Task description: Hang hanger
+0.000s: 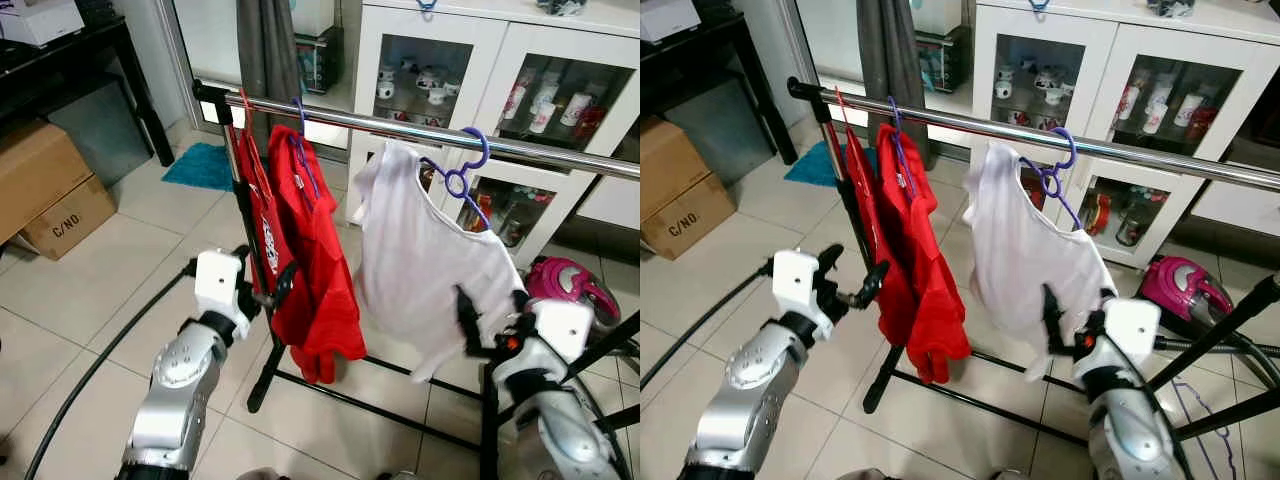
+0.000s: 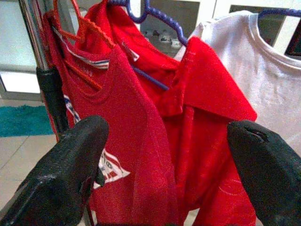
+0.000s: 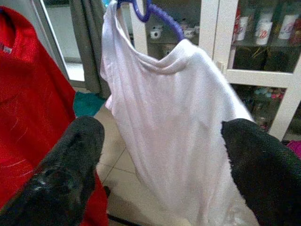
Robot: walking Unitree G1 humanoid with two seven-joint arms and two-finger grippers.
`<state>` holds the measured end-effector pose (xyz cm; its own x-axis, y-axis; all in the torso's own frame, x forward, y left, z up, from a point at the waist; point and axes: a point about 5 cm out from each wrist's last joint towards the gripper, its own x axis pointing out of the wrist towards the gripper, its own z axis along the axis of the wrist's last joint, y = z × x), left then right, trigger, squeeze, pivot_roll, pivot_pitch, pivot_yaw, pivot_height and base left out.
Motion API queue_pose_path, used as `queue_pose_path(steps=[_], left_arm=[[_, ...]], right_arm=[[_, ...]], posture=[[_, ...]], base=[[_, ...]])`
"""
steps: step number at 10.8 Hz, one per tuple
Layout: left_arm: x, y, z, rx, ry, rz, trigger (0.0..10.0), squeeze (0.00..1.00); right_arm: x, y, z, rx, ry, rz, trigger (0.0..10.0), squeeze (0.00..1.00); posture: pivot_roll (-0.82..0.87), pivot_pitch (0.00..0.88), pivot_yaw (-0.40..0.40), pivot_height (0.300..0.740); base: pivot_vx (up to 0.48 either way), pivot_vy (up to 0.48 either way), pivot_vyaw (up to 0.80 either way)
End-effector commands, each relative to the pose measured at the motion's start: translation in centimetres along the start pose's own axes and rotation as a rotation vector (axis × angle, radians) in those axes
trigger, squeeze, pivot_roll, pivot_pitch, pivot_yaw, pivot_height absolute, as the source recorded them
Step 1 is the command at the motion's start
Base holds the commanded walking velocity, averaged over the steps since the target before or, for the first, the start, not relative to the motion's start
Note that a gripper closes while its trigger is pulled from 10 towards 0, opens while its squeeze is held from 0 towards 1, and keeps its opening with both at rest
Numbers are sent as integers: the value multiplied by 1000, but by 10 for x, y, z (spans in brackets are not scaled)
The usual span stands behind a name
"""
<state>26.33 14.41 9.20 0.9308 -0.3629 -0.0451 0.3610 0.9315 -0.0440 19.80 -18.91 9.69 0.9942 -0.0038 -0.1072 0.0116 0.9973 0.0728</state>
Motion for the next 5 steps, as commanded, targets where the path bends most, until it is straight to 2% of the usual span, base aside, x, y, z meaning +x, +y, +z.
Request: queue_pose_path(steps=[1,3,5], left_arm=[[0,3,3,-8,-7,19,10000,635],[-1,10,0,34,-5,82,10000,639],[-5,13,0,32,-15,155,10000,647]], right_arm=[[2,2,2,0,-10,13,10000,1000],[7,3,0,-16,-23,40,10000,1000],[8,5,-4,-1,-22,33,10000,1000]], posture=[[6,0,57,740],[13,0,47,740],[18,0,45,740]], base=[[0,0,0],[0,0,0],[0,0,0]])
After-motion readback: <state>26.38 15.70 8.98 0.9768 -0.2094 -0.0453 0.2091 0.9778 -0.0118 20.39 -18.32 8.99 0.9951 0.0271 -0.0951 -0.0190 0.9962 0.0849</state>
